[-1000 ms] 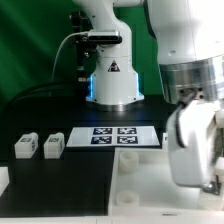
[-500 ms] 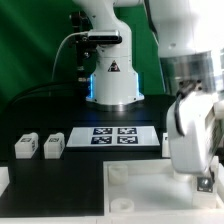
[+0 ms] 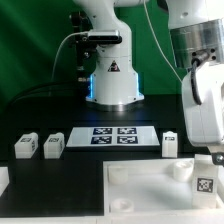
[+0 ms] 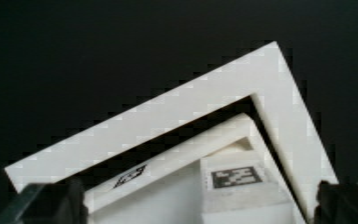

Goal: Assemble one leg

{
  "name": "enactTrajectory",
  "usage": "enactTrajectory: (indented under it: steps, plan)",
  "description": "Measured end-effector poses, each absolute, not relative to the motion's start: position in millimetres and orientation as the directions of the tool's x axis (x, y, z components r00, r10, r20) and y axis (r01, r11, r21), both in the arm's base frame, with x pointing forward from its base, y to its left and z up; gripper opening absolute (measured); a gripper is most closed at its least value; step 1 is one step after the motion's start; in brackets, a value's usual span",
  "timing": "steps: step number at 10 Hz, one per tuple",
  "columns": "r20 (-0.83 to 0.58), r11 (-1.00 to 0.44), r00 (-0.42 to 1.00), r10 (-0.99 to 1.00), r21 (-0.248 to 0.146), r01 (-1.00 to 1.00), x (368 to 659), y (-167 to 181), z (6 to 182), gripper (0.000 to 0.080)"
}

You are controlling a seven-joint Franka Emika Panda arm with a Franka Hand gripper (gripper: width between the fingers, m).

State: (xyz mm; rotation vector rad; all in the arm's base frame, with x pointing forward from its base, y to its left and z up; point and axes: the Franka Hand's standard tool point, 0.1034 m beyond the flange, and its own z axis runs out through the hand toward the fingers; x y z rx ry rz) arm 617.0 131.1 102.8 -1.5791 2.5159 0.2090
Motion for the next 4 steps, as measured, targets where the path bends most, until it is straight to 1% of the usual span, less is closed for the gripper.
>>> enactTrajectory:
  steps: [4]
  plan:
    - [-0.210,0.432,-0.428,-0.879,0.033,-0.901,616.4,130.9,101.3,0.0648]
